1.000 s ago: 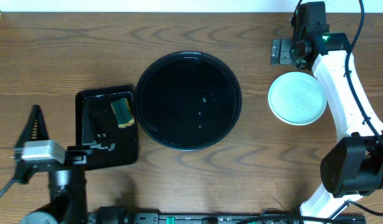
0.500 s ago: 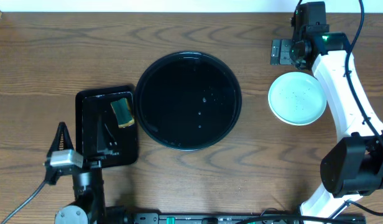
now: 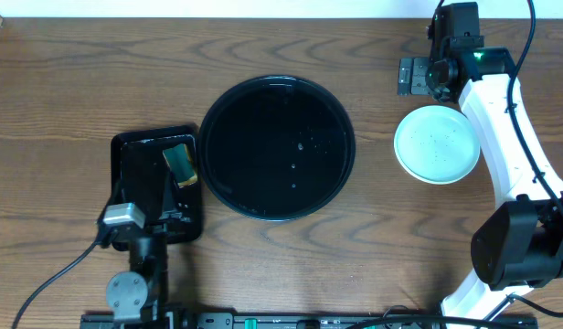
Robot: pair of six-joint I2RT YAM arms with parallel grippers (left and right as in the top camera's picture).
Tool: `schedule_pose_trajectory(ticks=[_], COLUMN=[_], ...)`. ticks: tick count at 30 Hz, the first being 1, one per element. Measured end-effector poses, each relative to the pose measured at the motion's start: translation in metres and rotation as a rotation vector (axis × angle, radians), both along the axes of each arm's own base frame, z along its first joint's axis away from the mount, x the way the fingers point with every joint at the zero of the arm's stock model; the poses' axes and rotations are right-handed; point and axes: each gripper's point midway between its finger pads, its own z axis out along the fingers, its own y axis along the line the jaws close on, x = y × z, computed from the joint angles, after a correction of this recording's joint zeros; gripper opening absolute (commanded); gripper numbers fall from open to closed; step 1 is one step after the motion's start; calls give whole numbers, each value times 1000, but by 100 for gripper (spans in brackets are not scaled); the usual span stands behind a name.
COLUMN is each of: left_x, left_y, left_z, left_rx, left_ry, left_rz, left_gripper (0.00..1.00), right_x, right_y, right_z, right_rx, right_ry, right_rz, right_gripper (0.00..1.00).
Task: Clean dirty plates on tray and stack at the side
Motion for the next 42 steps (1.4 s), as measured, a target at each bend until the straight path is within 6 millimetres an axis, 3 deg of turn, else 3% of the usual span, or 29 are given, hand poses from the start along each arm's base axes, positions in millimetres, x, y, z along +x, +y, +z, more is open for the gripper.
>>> schedule_pose_trajectory(ticks=[4, 11, 42], left_x=[7, 7, 7], left_y=[0, 2, 1], left_z=[-35, -73, -86], left_rx=[-5, -16, 7], left_ry=[66, 221, 291], left_rz=[0, 7, 2], left_gripper=[91, 91, 91], right_x=[0, 0, 0], right_y=[0, 0, 0], right_z=[0, 0, 0], right_rx=[0, 0, 0], right_ry=[0, 0, 0], right_rz=[0, 1, 1], right_gripper=[99, 99, 99])
